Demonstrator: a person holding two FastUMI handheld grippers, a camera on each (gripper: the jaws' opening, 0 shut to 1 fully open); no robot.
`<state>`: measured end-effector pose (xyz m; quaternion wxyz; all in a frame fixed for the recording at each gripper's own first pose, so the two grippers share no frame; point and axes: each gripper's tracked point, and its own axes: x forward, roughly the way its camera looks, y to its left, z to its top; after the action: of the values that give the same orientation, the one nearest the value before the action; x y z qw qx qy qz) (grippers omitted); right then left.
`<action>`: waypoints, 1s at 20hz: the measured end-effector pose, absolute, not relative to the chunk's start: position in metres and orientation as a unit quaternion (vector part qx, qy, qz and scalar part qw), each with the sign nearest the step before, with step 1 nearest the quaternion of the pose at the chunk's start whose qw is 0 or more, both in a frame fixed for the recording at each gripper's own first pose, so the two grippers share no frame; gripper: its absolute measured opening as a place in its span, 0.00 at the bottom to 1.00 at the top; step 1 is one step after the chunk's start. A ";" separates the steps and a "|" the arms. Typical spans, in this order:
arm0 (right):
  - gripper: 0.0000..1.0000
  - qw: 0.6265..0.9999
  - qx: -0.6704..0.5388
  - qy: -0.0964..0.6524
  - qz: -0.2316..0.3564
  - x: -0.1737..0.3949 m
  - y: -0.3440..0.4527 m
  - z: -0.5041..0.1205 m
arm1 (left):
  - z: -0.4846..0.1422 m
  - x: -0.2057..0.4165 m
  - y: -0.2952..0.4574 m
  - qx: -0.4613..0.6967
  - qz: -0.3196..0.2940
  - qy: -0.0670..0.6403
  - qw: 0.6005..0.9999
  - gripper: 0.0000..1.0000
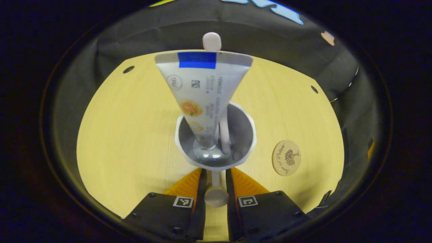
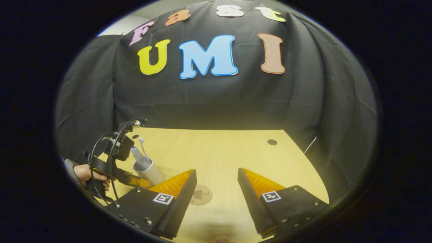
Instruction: Put the toothbrush and toothpaste on the desktop into the cup, then pick up the cup and place it on the coaster on the desktop.
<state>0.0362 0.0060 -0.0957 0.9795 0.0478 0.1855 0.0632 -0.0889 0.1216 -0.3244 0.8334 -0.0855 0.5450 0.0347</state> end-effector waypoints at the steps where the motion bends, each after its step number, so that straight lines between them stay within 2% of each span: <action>1: 0.80 0.980 0.048 0.184 0.064 0.036 0.005 -0.095 | -0.323 -0.089 0.123 -0.079 0.038 0.542 0.836 0.34; 3: 0.80 0.980 0.047 0.183 0.062 0.036 0.005 -0.095 | -0.324 -0.089 0.122 -0.065 0.033 0.541 0.838 0.30; 12: 0.80 0.980 0.056 0.184 0.052 0.035 -0.005 -0.095 | -0.320 -0.090 0.099 -0.069 0.014 0.526 0.847 0.31; 20: 0.80 0.980 0.060 0.182 0.049 0.031 -0.008 -0.095 | -0.302 -0.093 0.060 -0.053 -0.031 0.521 0.851 0.31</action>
<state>0.0313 -0.0080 -0.0947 0.9802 0.0600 0.1824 0.0491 -0.0931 0.0599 -0.3018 0.8512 -0.0532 0.5211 -0.0311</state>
